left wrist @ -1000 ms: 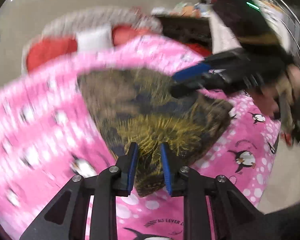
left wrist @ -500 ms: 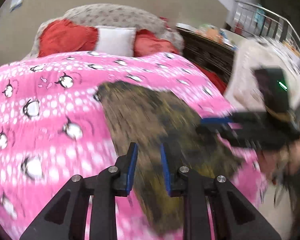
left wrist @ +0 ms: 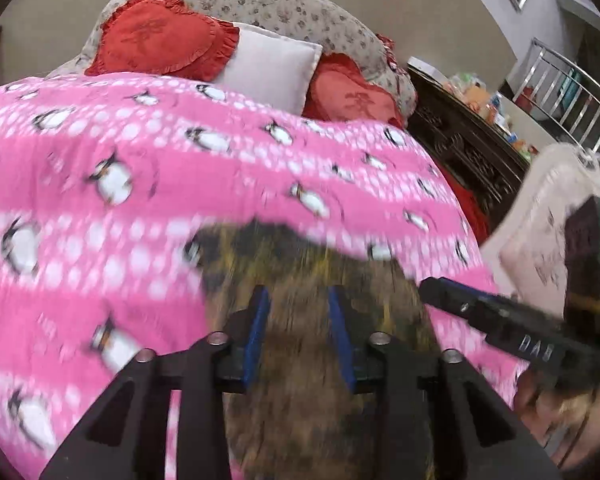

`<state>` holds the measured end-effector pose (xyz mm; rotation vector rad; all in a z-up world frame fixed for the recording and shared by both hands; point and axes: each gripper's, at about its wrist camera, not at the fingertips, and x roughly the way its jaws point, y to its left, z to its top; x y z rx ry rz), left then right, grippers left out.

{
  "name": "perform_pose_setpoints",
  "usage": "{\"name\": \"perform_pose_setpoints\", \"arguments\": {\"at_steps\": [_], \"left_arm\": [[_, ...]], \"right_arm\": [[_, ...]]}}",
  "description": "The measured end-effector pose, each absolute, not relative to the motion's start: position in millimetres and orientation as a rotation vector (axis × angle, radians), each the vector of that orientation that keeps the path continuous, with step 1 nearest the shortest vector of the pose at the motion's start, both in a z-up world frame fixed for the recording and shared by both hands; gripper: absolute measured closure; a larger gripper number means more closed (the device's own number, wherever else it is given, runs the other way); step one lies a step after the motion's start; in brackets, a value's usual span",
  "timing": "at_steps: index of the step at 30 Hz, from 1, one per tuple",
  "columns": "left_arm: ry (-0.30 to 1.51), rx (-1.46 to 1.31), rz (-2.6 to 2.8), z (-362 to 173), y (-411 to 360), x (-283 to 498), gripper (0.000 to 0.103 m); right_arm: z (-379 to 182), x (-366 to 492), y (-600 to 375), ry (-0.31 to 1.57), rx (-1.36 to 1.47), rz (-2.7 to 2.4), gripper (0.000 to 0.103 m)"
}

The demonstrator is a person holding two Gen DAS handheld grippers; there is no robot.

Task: Fold small clothes

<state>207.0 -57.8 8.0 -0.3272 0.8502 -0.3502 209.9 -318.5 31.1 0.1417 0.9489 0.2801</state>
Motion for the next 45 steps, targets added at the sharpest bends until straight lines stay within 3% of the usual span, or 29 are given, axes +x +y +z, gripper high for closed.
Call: {"name": "perform_pose_setpoints", "arguments": {"at_steps": [5,10,18,21,25,27,28,29,32,36,41,43,45], "left_arm": [[0.931,-0.304,-0.258,-41,-88,249,0.088],[0.856,-0.264,-0.261,-53,-92,243,0.083],[0.86,-0.252,-0.251,-53,-95,246,0.083],[0.898,-0.258,-0.293,-48,-95,252,0.074],[0.975,-0.287,-0.357,-15,-69,233,0.071],[0.935,-0.341,-0.398,-9,-50,211,0.058],[0.923,-0.367,-0.413,-12,-40,198,0.051],[0.939,-0.386,-0.427,-21,-33,187,0.051],[1.05,-0.463,-0.459,-59,-27,167,0.051],[0.949,-0.483,-0.522,-64,-29,143,0.047],[0.881,-0.488,-0.561,-68,-33,139,0.041],[0.864,-0.477,-0.564,-70,-34,138,0.041],[0.853,-0.482,-0.57,-70,-36,137,0.04]], "right_arm": [[-7,256,-309,0.934,0.129,0.161,0.066],[-39,262,-336,0.94,0.241,0.2,0.06],[-50,264,-353,0.943,0.398,0.276,0.057],[-53,264,-360,0.94,0.466,0.306,0.052],[-33,254,-396,0.958,0.631,0.298,0.051],[-13,232,-420,0.884,0.617,0.334,0.03],[-9,222,-428,0.866,0.6,0.351,0.024],[-9,213,-435,0.865,0.598,0.37,0.02],[-31,192,-444,0.936,0.636,0.492,0.02],[-64,177,-428,1.006,0.627,0.656,0.02],[-67,194,-403,0.958,0.547,0.774,0.02],[-68,209,-388,0.951,0.499,0.802,0.026],[-72,224,-379,0.959,0.477,0.803,0.042]]}}
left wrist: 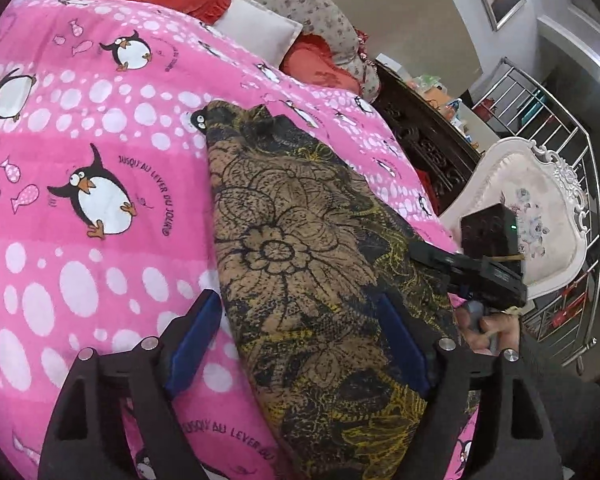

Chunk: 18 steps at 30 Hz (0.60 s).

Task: Fold small clothes

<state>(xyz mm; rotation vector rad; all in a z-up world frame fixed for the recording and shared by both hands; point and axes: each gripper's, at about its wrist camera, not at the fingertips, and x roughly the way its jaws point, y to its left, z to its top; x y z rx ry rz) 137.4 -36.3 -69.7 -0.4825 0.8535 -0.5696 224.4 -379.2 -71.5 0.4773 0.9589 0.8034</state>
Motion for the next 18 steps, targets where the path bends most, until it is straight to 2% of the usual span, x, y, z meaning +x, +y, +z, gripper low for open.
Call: {"name": "perform_pose_setpoints", "arguments": {"at_steps": [5,13,18], "left_arm": [[0.828,-0.514,-0.615,-69,-37,134,0.035],[0.811,-0.668,-0.68,-69,-25,141,0.035],[0.839,-0.522,-0.57,-71,-46,142,0.037]], "right_arm": [[-81,232,-393,0.946,0.553,0.795,0.06],[-83,236,-391,0.97,0.538,0.779,0.058],[-84,232,-391,0.971,0.527,0.776,0.055]]}}
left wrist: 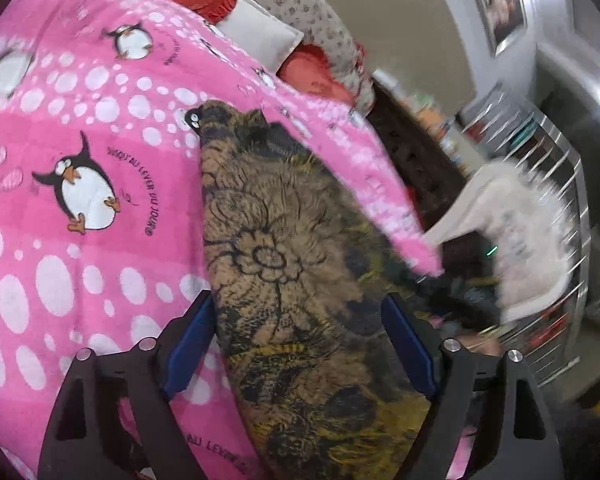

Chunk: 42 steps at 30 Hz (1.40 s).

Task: Fold small clothes

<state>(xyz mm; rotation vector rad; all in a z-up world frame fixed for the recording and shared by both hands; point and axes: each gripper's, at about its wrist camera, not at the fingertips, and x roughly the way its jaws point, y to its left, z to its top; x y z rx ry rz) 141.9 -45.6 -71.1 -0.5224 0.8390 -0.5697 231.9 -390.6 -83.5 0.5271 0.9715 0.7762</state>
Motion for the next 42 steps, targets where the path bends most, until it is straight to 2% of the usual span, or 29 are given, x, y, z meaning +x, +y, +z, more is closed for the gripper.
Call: {"name": "perform_pose_setpoints", "arguments": {"at_steps": [2,3,4,5,7,8,9,10,12,17,22,27,28,29,30,32,35,37,42], "left_arm": [[0.848,-0.482,-0.554,-70,-52,143,0.039],[0.848,-0.49,-0.547,-70,-51,143,0.044],[0.855,-0.505,-0.504,-72,-46,144,0.074],[0.882,-0.551,-0.47,-77,-39,146,0.096],[0.879,-0.629,-0.472,-80,-31,145,0.103],[0.876,-0.588,-0.454,-75,-35,141,0.103],[0.867,-0.543,-0.439,-69,-39,138,0.103],[0.852,-0.495,-0.428,-61,-43,134,0.103],[0.822,-0.476,-0.431,-49,-41,129,0.103],[0.768,-0.531,-0.424,-22,18,120,0.103],[0.796,-0.529,-0.385,-9,93,117,0.103],[0.922,-0.495,-0.337,-55,112,142,0.101],[0.951,-0.497,-0.331,-67,112,143,0.094],[0.961,-0.52,-0.337,-75,114,143,0.092],[0.935,-0.551,-0.341,-75,118,139,0.091],[0.926,-0.566,-0.348,-74,123,132,0.089],[0.915,-0.535,-0.312,-66,137,113,0.089],[0.843,-0.507,-0.287,-50,144,88,0.089],[0.731,-0.373,-0.39,-16,105,49,0.087]], "right_arm": [[-82,231,-388,0.973,0.516,0.768,0.055],[-82,229,-387,0.974,0.509,0.764,0.055],[-81,229,-386,0.974,0.502,0.758,0.055],[-80,229,-385,0.974,0.496,0.753,0.055],[-77,227,-383,0.976,0.48,0.73,0.059],[-74,226,-381,0.982,0.473,0.712,0.062],[-69,224,-377,0.994,0.457,0.686,0.071],[-63,221,-373,0.995,0.446,0.678,0.075],[-44,213,-363,0.978,0.418,0.65,0.078],[-13,203,-343,0.929,0.506,0.696,0.079],[-6,208,-275,0.94,0.563,0.837,0.079],[-30,220,-227,0.94,0.476,0.815,0.077],[-43,226,-223,0.958,0.447,0.763,0.076],[-55,229,-225,0.985,0.443,0.724,0.073],[-65,230,-229,1.01,0.479,0.704,0.069],[-69,224,-242,1.012,0.588,0.699,0.069],[-48,206,-252,0.999,0.53,0.69,0.066],[-29,192,-255,0.979,0.457,0.686,0.066],[28,135,-222,0.857,0.16,0.688,0.066]]}}
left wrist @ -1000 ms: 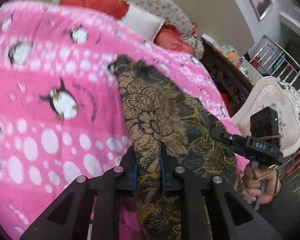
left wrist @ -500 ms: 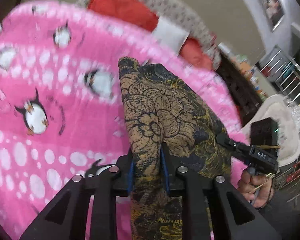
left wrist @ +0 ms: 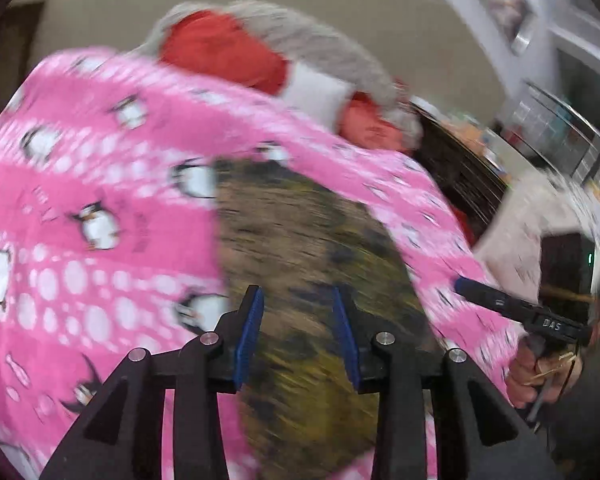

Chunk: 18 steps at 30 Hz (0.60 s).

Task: Fold small clothes

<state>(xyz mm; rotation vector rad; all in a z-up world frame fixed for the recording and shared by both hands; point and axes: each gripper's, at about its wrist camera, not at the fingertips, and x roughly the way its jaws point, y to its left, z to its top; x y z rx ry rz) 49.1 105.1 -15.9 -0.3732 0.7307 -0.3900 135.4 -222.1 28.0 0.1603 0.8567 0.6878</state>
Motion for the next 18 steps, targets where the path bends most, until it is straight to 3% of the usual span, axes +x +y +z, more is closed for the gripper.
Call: {"name": "perform_pose_setpoints", "arguments": {"at_steps": [4,7,18], "left_arm": [[0.79,-0.305,-0.408,-31,72,39,0.084],[0.821,-0.295,-0.388,-63,65,32,0.085],[0.734,-0.367,-0.424,-70,78,11,0.085]], "right_arm": [[19,94,-180,0.895,-0.048,0.78,0.067],[-26,86,-168,1.004,-0.259,0.656,0.076],[-38,49,-178,0.763,-0.251,0.599,0.071]]}}
